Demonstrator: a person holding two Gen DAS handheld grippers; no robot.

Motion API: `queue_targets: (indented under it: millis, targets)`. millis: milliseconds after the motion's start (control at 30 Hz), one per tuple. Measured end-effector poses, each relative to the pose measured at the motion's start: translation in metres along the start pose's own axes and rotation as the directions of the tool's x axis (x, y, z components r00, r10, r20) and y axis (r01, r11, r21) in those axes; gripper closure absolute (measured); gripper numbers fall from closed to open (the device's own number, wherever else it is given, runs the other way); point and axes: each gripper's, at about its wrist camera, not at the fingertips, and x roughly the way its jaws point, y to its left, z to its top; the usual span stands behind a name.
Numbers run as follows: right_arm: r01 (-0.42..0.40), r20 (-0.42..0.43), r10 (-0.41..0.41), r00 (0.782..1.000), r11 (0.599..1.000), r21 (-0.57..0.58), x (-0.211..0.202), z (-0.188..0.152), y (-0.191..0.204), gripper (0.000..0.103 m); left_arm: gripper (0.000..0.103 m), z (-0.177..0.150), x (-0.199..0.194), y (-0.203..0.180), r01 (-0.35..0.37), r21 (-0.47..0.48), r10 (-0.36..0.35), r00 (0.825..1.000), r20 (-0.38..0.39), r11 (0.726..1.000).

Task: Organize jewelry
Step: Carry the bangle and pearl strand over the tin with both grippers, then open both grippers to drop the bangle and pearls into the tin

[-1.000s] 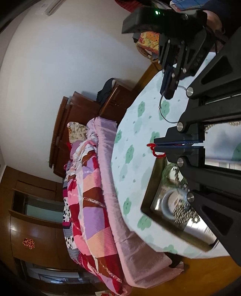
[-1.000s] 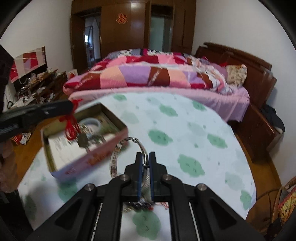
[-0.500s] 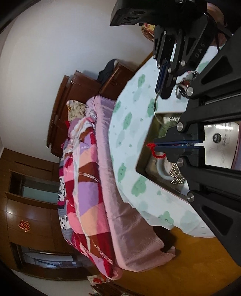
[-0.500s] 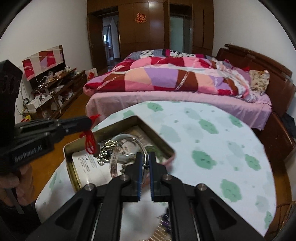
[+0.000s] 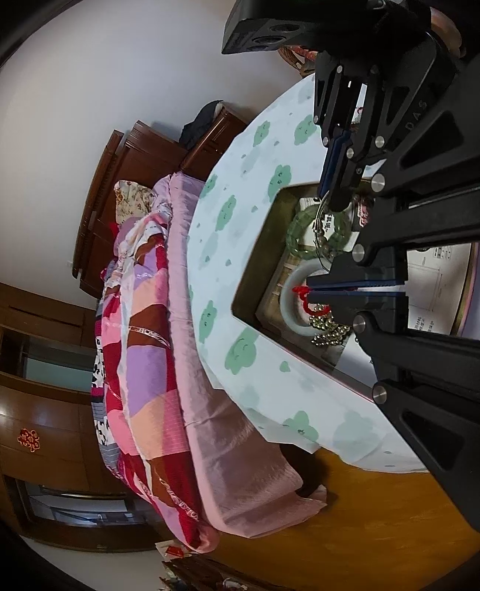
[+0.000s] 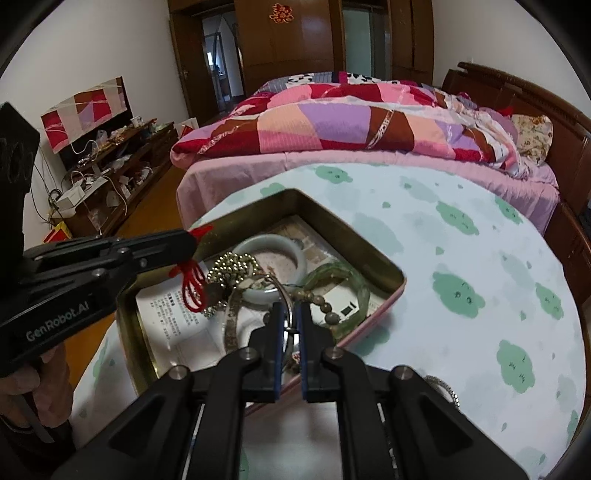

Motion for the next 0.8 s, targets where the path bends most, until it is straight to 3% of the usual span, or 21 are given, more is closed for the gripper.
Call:
queue_targets:
  millis: [267, 367, 433, 467, 533, 600, 800]
  targets:
    - [-0.02, -0.001, 0.02, 1.0, 1.0, 0.023, 0.002, -0.005, -0.002, 0.089, 0.102, -0.003, 0.005, 0.006, -0.005, -0.033, 0.004, 1.0, -0.027, 0.999]
    - [-0.024, 0.005, 0.023, 1.0, 0.999, 0.025, 0.0, -0.006, -0.001, 0.077, 0.099, -0.003, 0.006, 0.003, -0.009, -0.028, 0.008, 0.999, -0.041, 1.0]
    - [-0.022, 0.017, 0.021, 1.0, 0.999, 0.035, -0.002, -0.006, -0.003, 0.062, 0.086, -0.003, 0.005, 0.002, -0.012, -0.027, 0.011, 0.999, -0.039, 1.0]
    - [-0.024, 0.025, 0.023, 0.999, 0.999, 0.043, -0.004, -0.006, -0.004, 0.059, 0.078, -0.003, 0.004, 0.001, -0.01, -0.026, 0.009, 0.999, -0.033, 1.0]
    - [-0.024, 0.037, 0.021, 0.999, 0.998, 0.057, -0.007, -0.005, -0.008, 0.058, 0.041, -0.003, 0.0, 0.001, -0.018, -0.029, 0.017, 1.0, -0.012, 0.999]
    - [-0.022, 0.045, 0.019, 0.999, 0.997, 0.069, -0.01, -0.005, -0.012, 0.058, 0.036, -0.002, -0.007, 0.0, -0.019, -0.025, 0.02, 0.999, 0.027, 1.0]
    - [-0.006, 0.072, -0.003, 0.997, 0.993, 0.122, -0.031, -0.013, -0.029, 0.045, 0.036, -0.001, -0.01, 0.001, -0.02, -0.028, 0.021, 0.999, 0.028, 0.999]
